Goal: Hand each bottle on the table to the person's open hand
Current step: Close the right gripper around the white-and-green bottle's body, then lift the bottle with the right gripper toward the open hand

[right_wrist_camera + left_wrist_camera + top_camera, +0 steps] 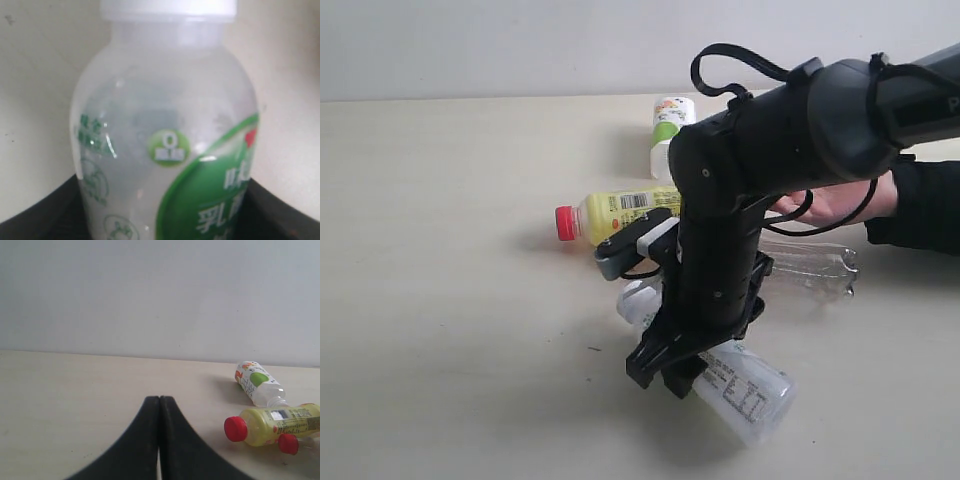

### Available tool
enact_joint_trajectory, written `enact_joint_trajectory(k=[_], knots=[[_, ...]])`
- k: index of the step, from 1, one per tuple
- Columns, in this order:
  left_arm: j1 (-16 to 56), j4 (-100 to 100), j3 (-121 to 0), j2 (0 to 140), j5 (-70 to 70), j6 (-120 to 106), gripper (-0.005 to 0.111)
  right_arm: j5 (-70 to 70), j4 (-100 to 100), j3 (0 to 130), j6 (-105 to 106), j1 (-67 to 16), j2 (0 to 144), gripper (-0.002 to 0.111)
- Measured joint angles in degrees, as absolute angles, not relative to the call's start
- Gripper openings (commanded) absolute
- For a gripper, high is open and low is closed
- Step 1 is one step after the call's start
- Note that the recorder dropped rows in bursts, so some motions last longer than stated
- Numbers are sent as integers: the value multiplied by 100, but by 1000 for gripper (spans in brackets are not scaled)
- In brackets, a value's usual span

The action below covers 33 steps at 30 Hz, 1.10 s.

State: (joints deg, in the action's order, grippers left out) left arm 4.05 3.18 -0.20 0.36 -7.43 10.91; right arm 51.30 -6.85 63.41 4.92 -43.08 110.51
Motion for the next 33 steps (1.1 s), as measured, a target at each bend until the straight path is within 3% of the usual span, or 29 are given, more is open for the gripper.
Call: enact_joint_trajectory(k=[15,22,33], knots=[[405,318,-20,36,-743,1091,0,5835,-904,6341,492,-4321,9478,0],[405,318,-20,36,-743,1091,0,6441,-888,6953,534,-4300,9196,0],[405,318,-20,36,-743,1091,0,6755,-755,7193,534,-3051,8998,0]])
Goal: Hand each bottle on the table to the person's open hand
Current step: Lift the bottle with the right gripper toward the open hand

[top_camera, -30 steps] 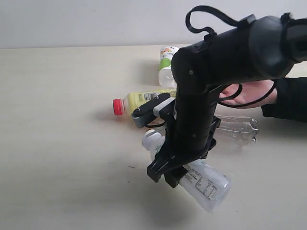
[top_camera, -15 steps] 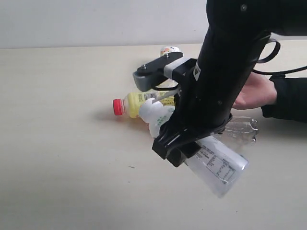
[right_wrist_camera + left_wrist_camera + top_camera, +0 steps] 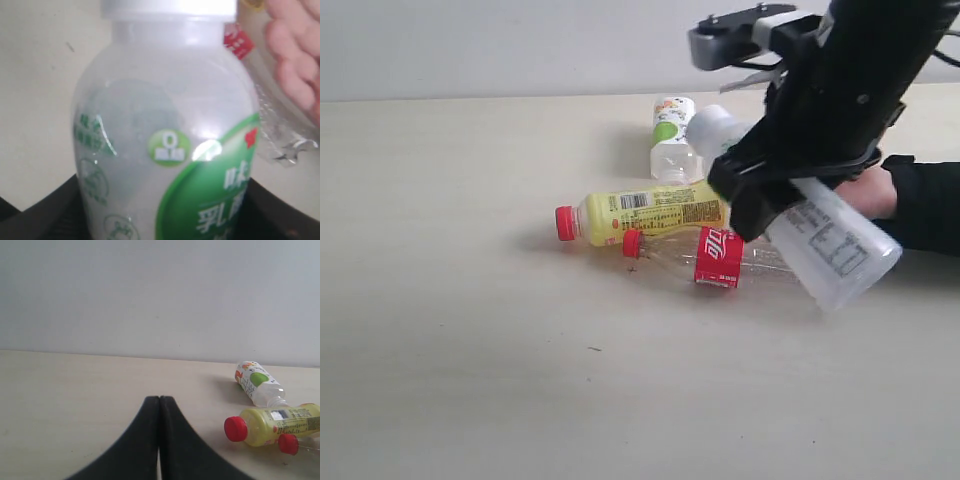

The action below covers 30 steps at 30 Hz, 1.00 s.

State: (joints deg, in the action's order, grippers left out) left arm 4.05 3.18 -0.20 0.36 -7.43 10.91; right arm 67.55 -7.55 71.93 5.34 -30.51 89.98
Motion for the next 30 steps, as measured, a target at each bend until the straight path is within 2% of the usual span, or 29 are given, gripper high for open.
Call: enact_joint_trajectory(k=[6,12,21,30], knots=[[405,318,-20,36,-743,1091,0,6778,-689,7401,318,-2156,8951,0],[405,318,-20,36,-743,1091,0,6917,-701,7828,0,-1748,9108,0],[405,318,-20,36,-743,1091,0,7010,-648,8794,-174,-1601,10586,0],[405,318,-20,36,-743,1091,0,7010,-265,9138,-275,-1588,11239,0]])
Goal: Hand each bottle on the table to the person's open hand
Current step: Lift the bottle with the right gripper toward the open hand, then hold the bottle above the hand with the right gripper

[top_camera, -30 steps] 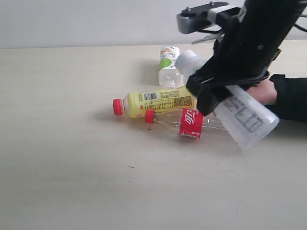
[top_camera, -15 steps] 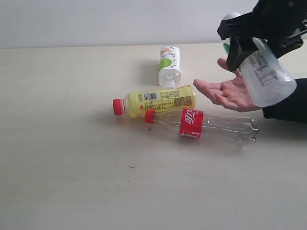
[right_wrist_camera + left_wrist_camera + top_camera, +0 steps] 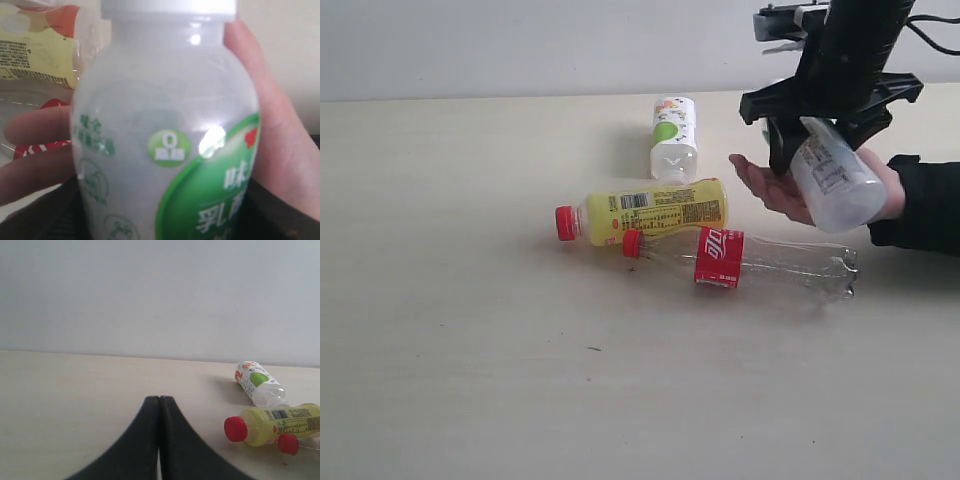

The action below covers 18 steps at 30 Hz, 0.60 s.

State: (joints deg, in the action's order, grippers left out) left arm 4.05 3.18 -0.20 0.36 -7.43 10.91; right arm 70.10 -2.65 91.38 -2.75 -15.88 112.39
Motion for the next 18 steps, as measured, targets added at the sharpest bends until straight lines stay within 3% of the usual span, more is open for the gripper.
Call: enact_joint_trajectory(k=[14,18], knots=[[405,318,-20,36,-743,1091,0,7010,-215,9138,-299,-1588,11403,0],[405,318,-20,36,-743,1091,0,7010,-201,9151,-312,-1588,11403,11]])
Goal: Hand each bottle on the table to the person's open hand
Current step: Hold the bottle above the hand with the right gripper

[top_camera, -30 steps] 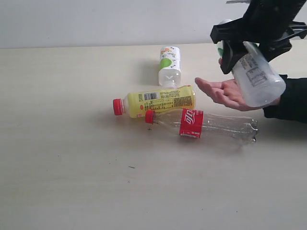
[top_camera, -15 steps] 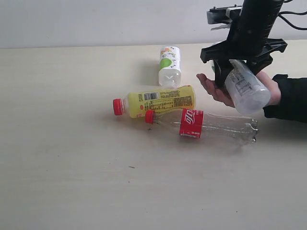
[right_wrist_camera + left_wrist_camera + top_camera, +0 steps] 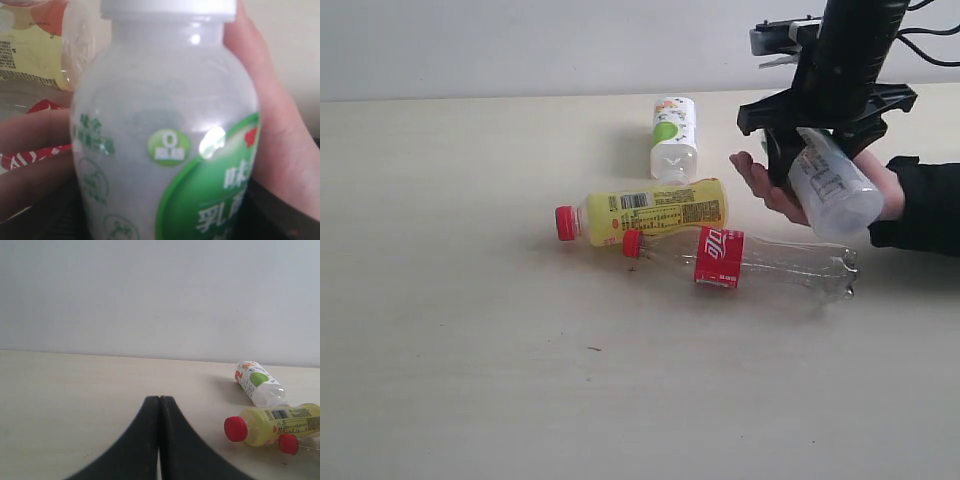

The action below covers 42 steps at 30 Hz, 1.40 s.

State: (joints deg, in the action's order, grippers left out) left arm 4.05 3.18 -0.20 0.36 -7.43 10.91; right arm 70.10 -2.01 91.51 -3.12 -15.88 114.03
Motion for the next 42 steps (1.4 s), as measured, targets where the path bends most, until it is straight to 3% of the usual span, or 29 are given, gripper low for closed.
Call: enact_joint_trajectory(k=[8,16,42], knots=[[405,318,-20,36,-743,1091,0,7010,-190,9151,-321,-1588,11403,51],[405,318,-20,36,-743,1091,0,7010,-180,9151,-321,-1588,11403,73],[405,318,-20,36,-743,1091,0,7010,-180,9151,-321,-1588,11403,75]])
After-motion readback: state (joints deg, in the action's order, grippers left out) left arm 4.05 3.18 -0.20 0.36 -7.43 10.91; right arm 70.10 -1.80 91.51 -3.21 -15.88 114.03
